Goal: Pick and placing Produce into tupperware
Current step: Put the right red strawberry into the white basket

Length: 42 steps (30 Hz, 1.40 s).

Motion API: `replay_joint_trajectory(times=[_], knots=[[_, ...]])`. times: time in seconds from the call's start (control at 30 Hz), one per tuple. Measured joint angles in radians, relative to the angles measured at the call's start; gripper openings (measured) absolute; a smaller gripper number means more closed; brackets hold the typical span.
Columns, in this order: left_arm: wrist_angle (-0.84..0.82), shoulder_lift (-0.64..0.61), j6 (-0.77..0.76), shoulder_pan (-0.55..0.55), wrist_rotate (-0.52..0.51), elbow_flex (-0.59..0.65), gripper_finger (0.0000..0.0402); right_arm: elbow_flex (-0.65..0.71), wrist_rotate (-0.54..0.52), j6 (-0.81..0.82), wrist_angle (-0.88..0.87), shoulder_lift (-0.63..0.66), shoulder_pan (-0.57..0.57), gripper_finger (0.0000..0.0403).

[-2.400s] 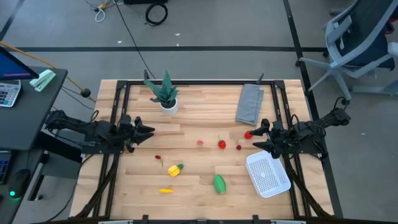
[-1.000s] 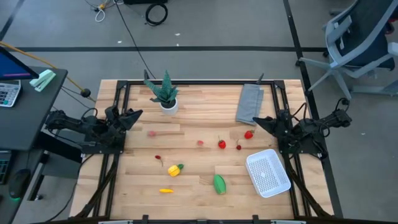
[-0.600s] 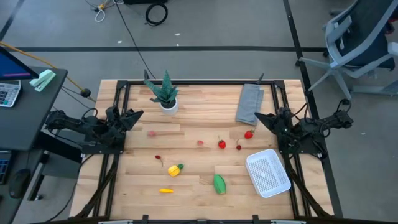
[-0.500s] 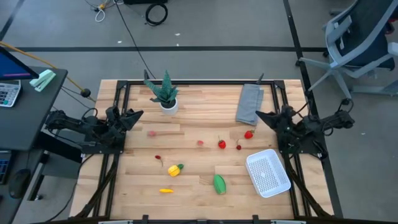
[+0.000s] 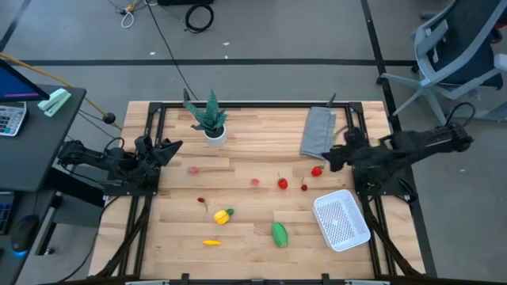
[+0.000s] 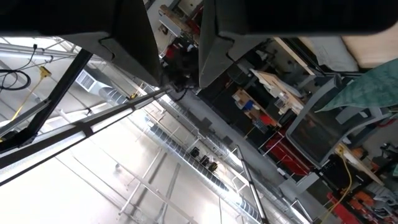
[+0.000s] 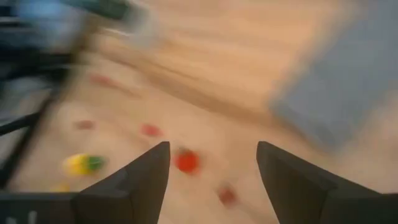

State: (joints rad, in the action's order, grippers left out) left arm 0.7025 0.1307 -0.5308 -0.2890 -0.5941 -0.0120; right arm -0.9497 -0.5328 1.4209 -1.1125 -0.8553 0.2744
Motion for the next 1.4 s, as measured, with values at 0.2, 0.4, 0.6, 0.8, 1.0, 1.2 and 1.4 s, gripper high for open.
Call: replay_joint_trajectory(times=[0.2,0.4,0.6,0.8,1.0,1.2,1.4], knots=[[0.000,0.000,-0.007,0.000,0.000,0.000,0.0116,0.009,0.255,0.247,-0.130,-0.248,-0.056,0.0248],[0.000,0.000,-0.008,0.000,0.000,0.000,0.0116,0.034,0.269,0.252,-0.125,-0.367,-0.143,0.0247],[-0.001,0.000,-0.008,0.000,0.000,0.000,0.0111,0.115,0.278,0.236,-0.079,-0.381,-0.274,0.0247],[-0.001,0.000,-0.009,0.000,0.000,0.000,0.0112,0.232,0.324,0.164,0.125,-0.373,-0.376,0.0246],[-0.001,0.000,-0.008,0.000,0.000,0.000,0.0110,0.311,0.314,0.107,0.252,-0.374,-0.426,0.0246],[-0.001,0.000,-0.007,0.000,0.000,0.000,0.0111,0.375,0.333,0.125,0.271,-0.376,-0.442,0.0246],[-0.001,0.000,-0.007,0.000,0.000,0.000,0.0112,0.384,0.327,0.123,0.338,-0.374,-0.442,0.0246]])
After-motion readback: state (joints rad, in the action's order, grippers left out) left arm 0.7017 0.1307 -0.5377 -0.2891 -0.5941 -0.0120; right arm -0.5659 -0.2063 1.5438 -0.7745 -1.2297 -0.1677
